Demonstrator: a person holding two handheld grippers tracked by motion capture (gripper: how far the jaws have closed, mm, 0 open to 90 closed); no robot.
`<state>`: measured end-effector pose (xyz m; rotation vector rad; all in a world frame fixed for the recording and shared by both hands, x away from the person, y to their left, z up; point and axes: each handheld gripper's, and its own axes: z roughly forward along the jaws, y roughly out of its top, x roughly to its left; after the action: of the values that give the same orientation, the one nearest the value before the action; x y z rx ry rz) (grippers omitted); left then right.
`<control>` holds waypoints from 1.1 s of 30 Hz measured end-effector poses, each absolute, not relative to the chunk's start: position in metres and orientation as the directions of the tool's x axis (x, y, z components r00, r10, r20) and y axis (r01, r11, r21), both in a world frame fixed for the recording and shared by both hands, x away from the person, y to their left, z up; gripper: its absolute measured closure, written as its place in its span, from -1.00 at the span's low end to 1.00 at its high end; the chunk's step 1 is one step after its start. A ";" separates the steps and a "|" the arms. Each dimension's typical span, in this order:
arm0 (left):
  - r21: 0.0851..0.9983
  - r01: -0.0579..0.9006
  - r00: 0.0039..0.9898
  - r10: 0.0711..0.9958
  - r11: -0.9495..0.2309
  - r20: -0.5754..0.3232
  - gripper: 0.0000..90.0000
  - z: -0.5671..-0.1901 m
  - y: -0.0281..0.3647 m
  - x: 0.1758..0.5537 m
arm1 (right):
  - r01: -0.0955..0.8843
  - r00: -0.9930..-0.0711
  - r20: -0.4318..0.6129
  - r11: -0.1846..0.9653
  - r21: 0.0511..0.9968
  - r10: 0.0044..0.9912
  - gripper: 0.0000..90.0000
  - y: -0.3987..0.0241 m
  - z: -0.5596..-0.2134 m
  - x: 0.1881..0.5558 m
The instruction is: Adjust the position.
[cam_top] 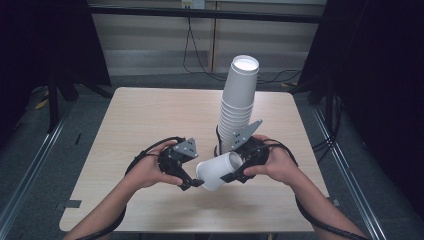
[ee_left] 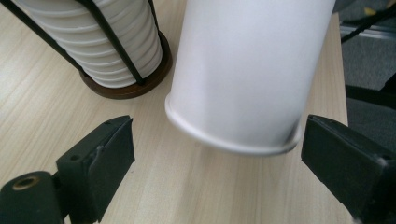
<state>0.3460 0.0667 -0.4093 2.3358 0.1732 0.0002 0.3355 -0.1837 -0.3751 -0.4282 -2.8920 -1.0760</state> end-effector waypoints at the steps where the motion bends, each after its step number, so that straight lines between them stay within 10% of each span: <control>1: 0.723 0.134 0.989 0.135 -0.678 -0.057 -0.79 -0.411 0.069 0.346 | 0.272 -0.959 0.120 0.717 0.641 0.257 -0.47 -0.186 -0.375 0.335; 33: 0.803 0.176 0.980 0.182 -0.570 -0.086 -0.67 -0.443 0.071 0.338 | 0.346 -0.927 0.182 0.560 0.752 0.329 -0.48 -0.199 -0.381 0.337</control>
<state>0.3381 0.0711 -0.4425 2.1880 0.2490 0.0079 0.3372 -0.1986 -0.3812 -0.5969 -2.7568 -1.3367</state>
